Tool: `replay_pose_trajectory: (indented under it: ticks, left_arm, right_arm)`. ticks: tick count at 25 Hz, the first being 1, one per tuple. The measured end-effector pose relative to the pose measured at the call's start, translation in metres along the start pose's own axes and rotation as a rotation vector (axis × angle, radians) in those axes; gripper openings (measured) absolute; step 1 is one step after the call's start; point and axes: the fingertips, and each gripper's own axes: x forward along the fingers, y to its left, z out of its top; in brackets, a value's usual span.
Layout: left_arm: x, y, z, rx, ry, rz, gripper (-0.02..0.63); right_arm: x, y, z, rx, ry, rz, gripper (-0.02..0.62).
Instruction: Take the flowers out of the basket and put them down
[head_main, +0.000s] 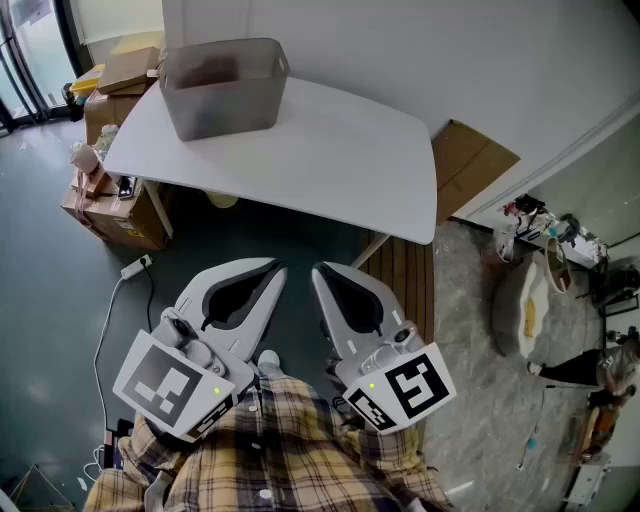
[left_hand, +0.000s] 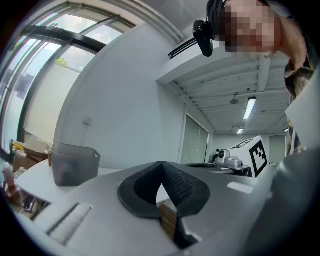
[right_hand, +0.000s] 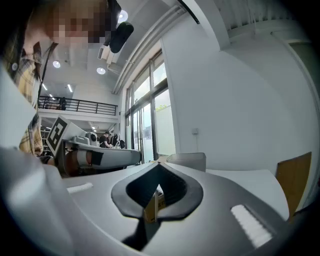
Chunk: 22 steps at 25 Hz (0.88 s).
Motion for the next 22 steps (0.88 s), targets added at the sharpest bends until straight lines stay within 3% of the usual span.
replay_pose_trajectory:
  ticks: [22]
  left_arm:
    - [-0.002,-0.010,-0.002,0.008,-0.017,0.055,0.012]
  right_arm:
    - [-0.016,-0.004,-0.003,0.009,0.004,0.029,0.005]
